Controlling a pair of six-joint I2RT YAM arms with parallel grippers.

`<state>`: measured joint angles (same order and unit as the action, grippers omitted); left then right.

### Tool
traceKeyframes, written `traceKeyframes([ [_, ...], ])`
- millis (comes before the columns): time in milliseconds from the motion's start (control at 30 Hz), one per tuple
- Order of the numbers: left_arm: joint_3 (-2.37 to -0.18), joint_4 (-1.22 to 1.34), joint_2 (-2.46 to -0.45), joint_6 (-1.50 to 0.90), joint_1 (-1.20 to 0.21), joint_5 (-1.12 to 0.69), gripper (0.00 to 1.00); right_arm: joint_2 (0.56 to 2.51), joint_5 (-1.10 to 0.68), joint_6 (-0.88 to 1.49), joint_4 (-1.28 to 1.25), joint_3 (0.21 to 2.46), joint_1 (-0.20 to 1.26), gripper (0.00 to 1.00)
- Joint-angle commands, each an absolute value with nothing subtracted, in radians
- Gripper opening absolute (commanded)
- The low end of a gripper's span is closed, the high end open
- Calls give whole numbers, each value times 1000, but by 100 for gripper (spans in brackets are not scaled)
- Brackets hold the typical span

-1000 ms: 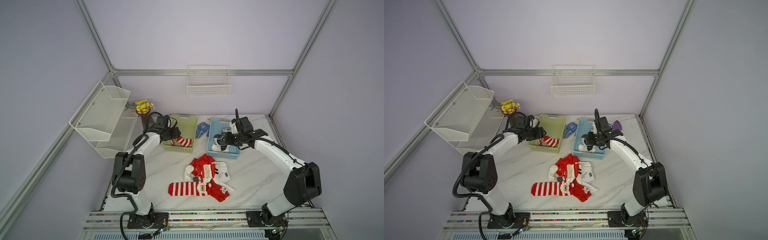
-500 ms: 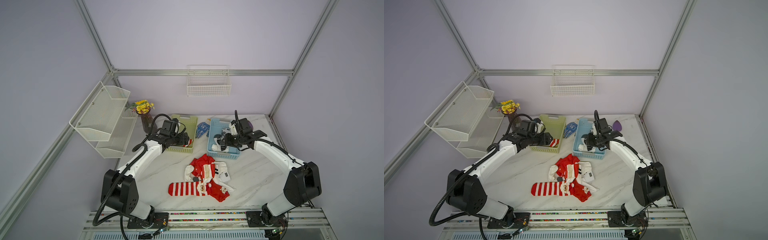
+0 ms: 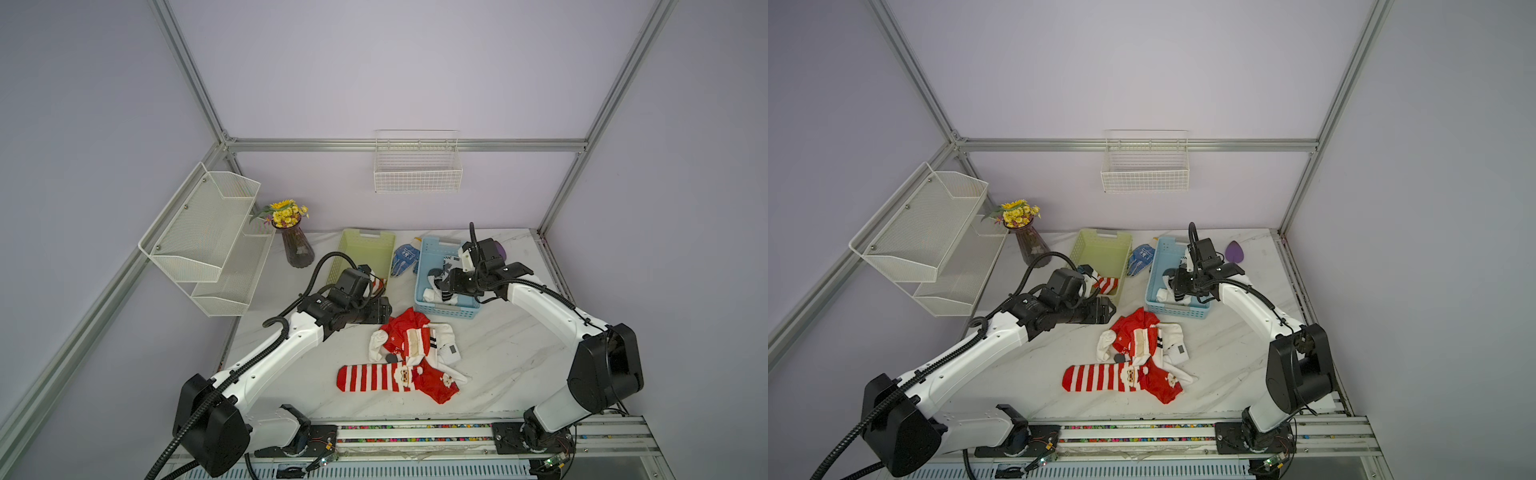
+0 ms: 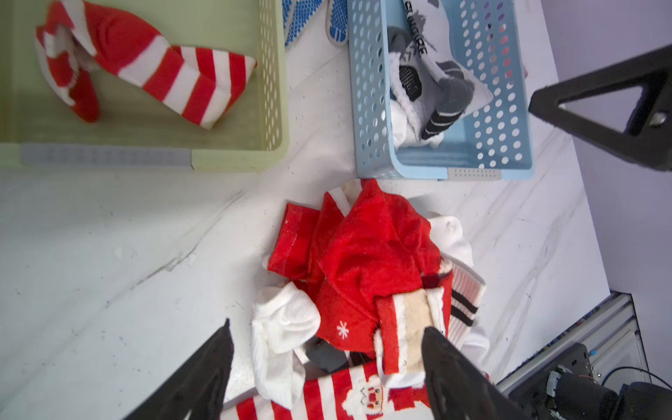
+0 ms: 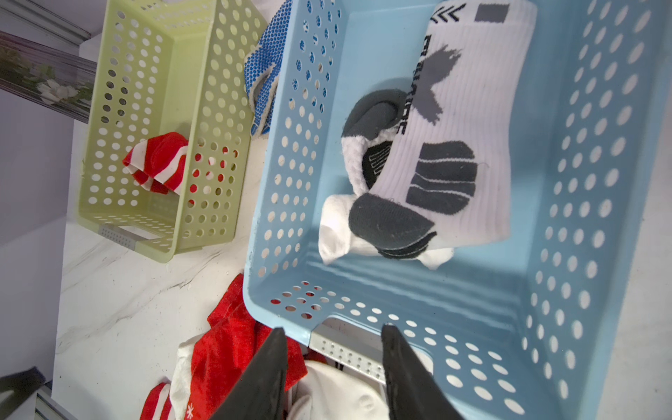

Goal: Sort the socks into the basket by color
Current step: Place the sock in the bin, then pick up the sock at the center of the board.

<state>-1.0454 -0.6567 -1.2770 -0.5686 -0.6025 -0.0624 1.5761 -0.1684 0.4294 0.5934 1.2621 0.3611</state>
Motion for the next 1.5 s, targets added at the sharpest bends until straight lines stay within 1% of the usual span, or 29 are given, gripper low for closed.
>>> traceKeyframes([
  [0, -1011, -662, -1261, -644, -663, -16, 80, 1544, -153, 437, 566, 1250, 365, 46],
  [167, -1040, -661, -1313, -676, -762, 11, 78, 1548, -150, 439, 575, 1253, 365, 46],
  [567, -1177, -665, -1523, -704, -915, 44, 73, 1528, -121, 455, 581, 1239, 366, 45],
  [800, -1231, -670, -1568, -707, -943, 62, 68, 1526, -121, 454, 580, 1236, 366, 45],
  [1067, -1271, -692, -1630, -698, -945, 67, 62, 1525, -118, 449, 577, 1233, 364, 45],
  [1167, -1279, -693, -1645, -698, -946, 66, 57, 1523, -115, 445, 578, 1228, 364, 45],
  [1467, -1284, -693, -1678, -698, -946, 61, 51, 1522, -118, 440, 568, 1216, 365, 45],
])
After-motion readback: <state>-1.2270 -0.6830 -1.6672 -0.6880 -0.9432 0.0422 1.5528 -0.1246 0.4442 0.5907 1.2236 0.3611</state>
